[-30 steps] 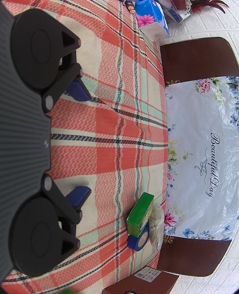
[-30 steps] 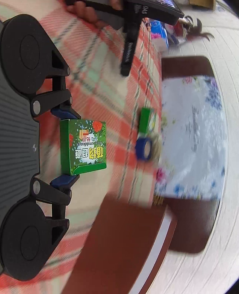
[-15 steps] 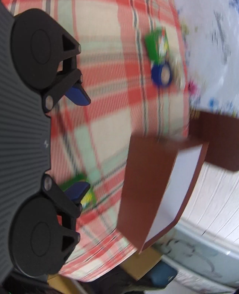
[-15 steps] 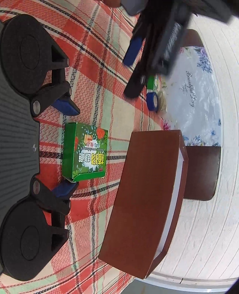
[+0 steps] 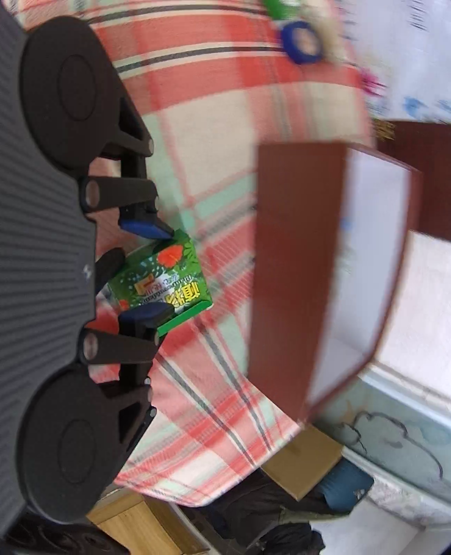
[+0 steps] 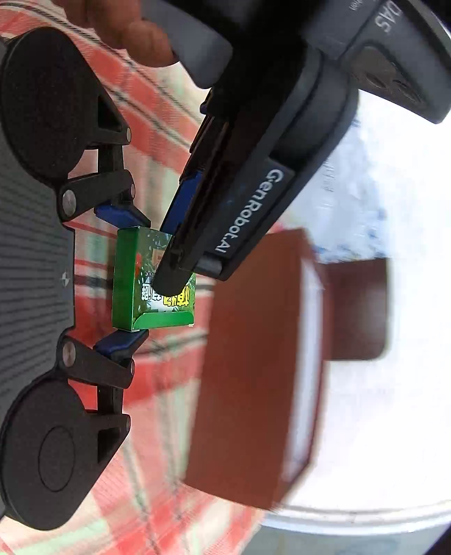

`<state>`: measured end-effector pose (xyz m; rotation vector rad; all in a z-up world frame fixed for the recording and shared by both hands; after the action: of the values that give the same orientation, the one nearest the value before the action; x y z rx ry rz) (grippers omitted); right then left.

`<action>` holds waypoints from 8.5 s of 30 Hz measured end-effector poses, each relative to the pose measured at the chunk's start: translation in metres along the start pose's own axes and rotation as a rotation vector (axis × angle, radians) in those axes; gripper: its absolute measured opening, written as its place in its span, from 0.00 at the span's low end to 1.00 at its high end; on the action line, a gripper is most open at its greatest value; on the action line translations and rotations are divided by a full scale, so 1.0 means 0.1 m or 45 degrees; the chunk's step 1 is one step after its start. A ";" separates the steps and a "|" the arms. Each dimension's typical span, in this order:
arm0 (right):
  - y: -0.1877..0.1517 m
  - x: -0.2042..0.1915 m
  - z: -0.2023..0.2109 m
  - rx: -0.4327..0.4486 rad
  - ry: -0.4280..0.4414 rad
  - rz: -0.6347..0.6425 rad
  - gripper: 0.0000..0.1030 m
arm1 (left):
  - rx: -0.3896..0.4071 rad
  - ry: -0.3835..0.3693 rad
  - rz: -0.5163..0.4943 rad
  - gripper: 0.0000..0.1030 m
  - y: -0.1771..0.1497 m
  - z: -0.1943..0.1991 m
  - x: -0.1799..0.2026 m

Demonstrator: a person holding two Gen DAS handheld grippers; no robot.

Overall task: Organize objects
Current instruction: 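Grasp the green box with the left tool and lift it, then lower the green box into the brown box and open the left tool, then lift the left tool out of the brown box, then grasp the blue tape roll from the pile with the right tool, then set the blue tape roll down on the cloth with the right tool, then grasp the blue tape roll with the left tool, then carry the blue tape toward the brown box with the left tool, then lower the blue tape into the brown box and open the left tool, then lift the left tool out of the brown box, then reach to the green printed box and grasp it with the right tool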

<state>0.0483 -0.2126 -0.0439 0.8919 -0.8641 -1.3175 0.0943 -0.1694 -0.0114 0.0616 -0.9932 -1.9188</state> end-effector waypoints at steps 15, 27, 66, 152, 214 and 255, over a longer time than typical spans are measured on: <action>0.96 1.01 -0.79 0.199 -0.309 -0.004 0.83 | 0.212 0.090 -0.252 0.68 1.33 -0.47 0.54; 0.81 1.11 -0.55 0.297 -0.362 -0.123 0.87 | 0.205 0.247 -0.320 0.77 1.13 -0.51 0.36; 0.76 -1.68 -2.17 -0.134 0.201 0.305 0.71 | 0.423 0.861 0.313 0.93 -0.37 0.95 -2.74; -0.39 0.00 -0.05 -0.159 0.018 0.111 0.69 | 0.011 0.099 0.020 0.75 -0.23 0.07 -0.27; 0.90 0.28 -0.52 0.196 -0.043 -0.020 0.71 | 0.185 0.427 -0.216 0.52 0.96 -0.03 -0.20; -0.12 -1.15 -0.45 -0.246 0.160 0.215 0.79 | 0.124 0.757 0.084 0.65 -0.33 0.70 -1.89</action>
<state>0.0771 -0.0963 -0.0765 0.7259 -0.6864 -1.1638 0.1466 0.0240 -0.0511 0.6112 -0.6690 -1.6403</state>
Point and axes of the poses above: each gripper's, at about its wrist camera, not at the fingertips, and z roughly against the way its jaws point, x to its right, y to its top, the point moved 9 cm from there along -z, roughly the way its jaws point, and after that the axes turned 6 degrees about -y, right-handed, at the moved point
